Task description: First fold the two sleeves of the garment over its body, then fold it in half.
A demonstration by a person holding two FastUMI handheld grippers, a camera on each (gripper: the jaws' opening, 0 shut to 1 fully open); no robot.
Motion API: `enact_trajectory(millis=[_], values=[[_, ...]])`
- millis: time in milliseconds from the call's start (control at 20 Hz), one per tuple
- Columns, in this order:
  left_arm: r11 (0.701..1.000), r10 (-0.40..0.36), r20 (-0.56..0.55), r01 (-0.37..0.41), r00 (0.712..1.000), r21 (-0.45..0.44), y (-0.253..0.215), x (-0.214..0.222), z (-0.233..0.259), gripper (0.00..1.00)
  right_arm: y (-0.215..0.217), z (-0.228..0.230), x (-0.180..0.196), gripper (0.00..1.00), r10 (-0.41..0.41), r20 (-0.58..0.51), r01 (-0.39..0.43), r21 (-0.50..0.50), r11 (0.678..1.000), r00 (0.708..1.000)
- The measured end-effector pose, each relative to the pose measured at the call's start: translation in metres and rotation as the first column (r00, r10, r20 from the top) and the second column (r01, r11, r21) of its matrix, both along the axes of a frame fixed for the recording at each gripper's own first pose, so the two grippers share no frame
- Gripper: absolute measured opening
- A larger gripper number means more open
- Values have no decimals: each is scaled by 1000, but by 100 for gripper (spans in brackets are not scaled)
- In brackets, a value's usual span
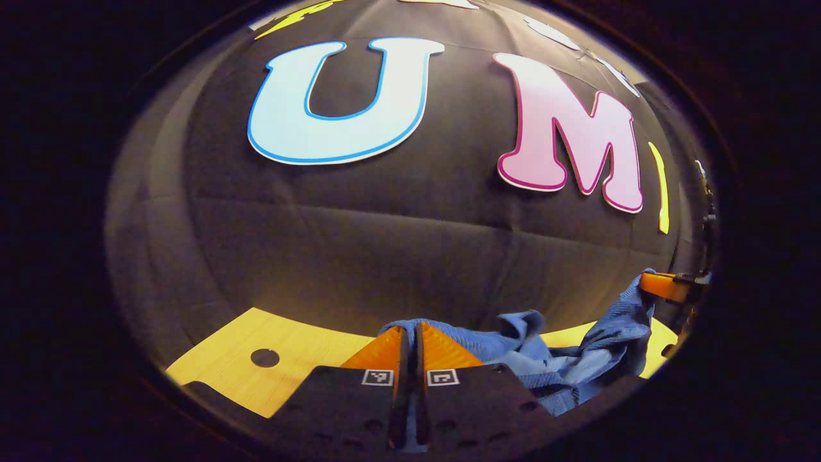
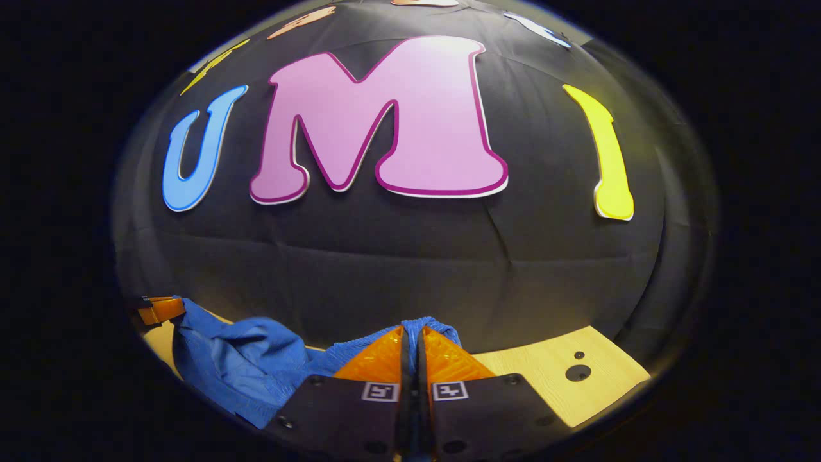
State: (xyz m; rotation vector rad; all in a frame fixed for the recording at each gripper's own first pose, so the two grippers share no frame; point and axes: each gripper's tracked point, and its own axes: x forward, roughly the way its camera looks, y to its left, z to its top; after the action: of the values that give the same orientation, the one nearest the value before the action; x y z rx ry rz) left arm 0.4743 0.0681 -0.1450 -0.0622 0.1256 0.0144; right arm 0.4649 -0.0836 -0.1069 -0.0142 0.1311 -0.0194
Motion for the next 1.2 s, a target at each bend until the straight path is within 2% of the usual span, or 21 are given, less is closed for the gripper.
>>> enact_trajectory(millis=[50, 200, 250, 300, 500, 700, 750, 900, 1050, 1150, 1200], values=[[1000, -5, -16, 5, 1000, 5, -2, 10, -15, 18, 0, -8, 6, 23, -1, -9, 1, -14, 1000, 1000], [997, 78, -27, -79, 997, -19, 4, 9, -28, 84, 2, -20, 12, 79, 8, -19, -9, -27, 1000, 1000], [994, 98, -17, -98, 995, -36, 7, 6, -24, 82, 2, -19, 9, 97, 17, -18, -18, -35, 999, 1000], [993, 105, -12, -106, 994, -59, 7, 2, -20, 80, 4, -19, 7, 97, 27, -22, -28, -42, 999, 999], [987, 133, -37, -135, 990, -91, 2, -28, -11, 82, 1, -12, -21, 98, 38, -20, -39, -49, 998, 999], [990, 112, -31, -114, 993, -77, -14, -78, -6, 80, -4, 4, -65, 98, 21, 2, -21, -61, 998, 1000], [991, 101, -32, -103, 994, -79, -20, -93, -4, 83, -6, 9, -78, 98, 13, 14, -12, -67, 998, 1000], [993, 66, -46, -70, 997, -91, -37, -148, 2, 82, -4, 36, -122, 96, 4, 69, 1, -74, 997, 998], [996, 52, -7, -52, 999, -77, -47, -207, 24, 83, 2, 67, -177, 96, 2, 117, 8, -91, 996, 993], [997, 63, 91, -58, 994, -58, -47, -246, 56, 81, 9, 92, -217, 98, 11, 157, 3, -90, 996, 987], [996, 85, 122, -79, 989, -46, -44, -267, 69, 83, 13, 101, -236, 96, 19, 171, -2, -94, 996, 985]])
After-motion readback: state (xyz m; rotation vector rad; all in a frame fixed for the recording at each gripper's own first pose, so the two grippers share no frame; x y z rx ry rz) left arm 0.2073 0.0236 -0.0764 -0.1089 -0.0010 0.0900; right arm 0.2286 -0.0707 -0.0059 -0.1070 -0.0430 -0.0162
